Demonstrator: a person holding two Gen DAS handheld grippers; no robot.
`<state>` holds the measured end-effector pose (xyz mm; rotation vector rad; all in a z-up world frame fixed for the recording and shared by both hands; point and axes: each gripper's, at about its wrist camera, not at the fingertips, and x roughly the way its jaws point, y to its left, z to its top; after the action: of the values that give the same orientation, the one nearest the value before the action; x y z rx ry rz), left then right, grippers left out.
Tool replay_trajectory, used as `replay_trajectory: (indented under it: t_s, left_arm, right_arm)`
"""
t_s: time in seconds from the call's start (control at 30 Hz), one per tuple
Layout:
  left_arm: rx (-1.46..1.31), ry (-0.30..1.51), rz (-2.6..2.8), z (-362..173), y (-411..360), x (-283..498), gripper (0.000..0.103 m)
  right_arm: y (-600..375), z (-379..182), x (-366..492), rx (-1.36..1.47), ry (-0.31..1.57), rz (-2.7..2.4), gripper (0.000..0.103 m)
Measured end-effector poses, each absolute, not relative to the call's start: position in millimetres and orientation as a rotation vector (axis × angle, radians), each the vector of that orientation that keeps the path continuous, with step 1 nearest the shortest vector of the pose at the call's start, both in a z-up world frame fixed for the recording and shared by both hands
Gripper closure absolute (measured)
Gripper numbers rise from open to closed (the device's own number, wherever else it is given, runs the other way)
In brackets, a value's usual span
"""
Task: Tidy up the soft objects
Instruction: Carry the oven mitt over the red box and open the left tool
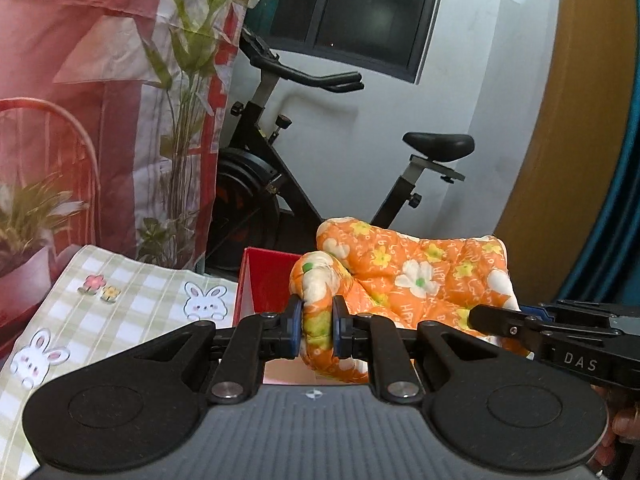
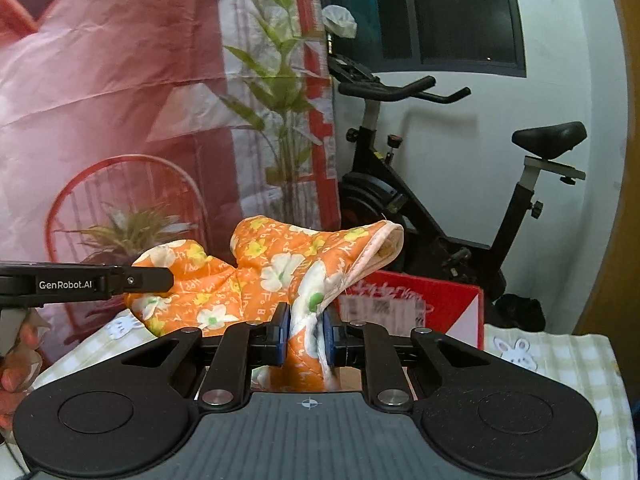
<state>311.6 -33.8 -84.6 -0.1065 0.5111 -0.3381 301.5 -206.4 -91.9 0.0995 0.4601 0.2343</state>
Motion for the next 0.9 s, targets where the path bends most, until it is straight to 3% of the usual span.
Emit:
replay_trajectory:
  t_s: [0.37, 0.67, 0.77, 0.83, 0.9]
  left_arm:
    - [-0.053, 0.692, -0.33, -129, -64, 399, 0.087]
    - [0.02, 0.79, -0.328, -159, -66, 425, 0.085]
    - [0.021, 0.795, -0.336, -160, -64, 427, 0.08]
    - [0.027, 0.786, -0.333, -159, -65, 428, 0.068]
    - [0.033, 0.774, -0.332, -156, -64, 426, 0.063]
  right_arm:
    - [-232, -150, 410, 0.132, 0.656, 0.182, 0.087]
    - [-217, -199, 452, 0.15, 0.888, 0.149, 0.087]
    - [-212, -206, 457, 0.142, 0.923, 0.133, 0.087]
    - [-209, -209, 460, 0.127, 0.943, 0.114, 0.087]
    - [-208, -211, 463, 0.111, 0.952, 0.108, 0.088]
